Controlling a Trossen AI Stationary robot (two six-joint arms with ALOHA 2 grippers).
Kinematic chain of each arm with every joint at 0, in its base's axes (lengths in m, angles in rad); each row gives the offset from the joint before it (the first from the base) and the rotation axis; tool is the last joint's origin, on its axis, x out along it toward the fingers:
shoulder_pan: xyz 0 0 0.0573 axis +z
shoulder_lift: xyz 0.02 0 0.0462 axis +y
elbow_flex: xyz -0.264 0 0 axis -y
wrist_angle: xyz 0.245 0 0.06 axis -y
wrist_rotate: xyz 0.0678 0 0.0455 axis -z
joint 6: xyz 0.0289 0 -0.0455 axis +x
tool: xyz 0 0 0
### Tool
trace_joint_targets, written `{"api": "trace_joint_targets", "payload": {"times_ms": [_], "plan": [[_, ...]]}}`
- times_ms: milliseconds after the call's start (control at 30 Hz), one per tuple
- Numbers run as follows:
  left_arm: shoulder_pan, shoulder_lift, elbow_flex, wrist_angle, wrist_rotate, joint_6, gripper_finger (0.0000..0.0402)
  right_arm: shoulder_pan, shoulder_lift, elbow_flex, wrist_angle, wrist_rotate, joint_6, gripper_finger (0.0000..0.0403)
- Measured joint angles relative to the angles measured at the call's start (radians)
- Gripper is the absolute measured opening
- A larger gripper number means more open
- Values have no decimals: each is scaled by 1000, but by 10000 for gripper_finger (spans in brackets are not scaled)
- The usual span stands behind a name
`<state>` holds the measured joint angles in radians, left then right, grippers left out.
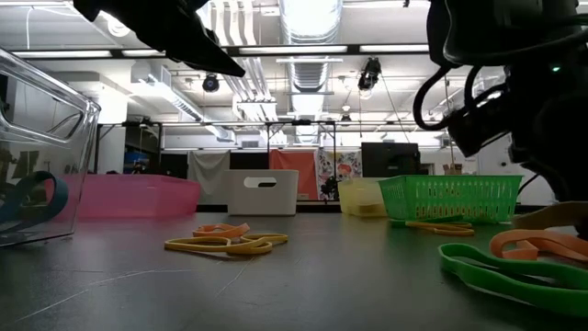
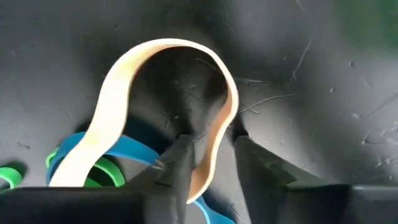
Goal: Sort rubber bands into baskets
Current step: Put the brown rubber band into the yellow bin
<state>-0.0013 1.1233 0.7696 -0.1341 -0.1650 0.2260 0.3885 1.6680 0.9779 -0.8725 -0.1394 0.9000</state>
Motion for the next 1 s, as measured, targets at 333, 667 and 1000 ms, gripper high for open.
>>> {"api": "trace_joint_targets", "payload": {"times_ms": [333,667,1000], "plan": [[0,0,0,0,0,0,162,2,-98,19,0,5,-21,10],[0,0,0,2,0,0,162,-64,-314,95,62,359,-182,9],[0,3,0,2,0,0,162,-332,-395,108,235,879,-622,9]]}}
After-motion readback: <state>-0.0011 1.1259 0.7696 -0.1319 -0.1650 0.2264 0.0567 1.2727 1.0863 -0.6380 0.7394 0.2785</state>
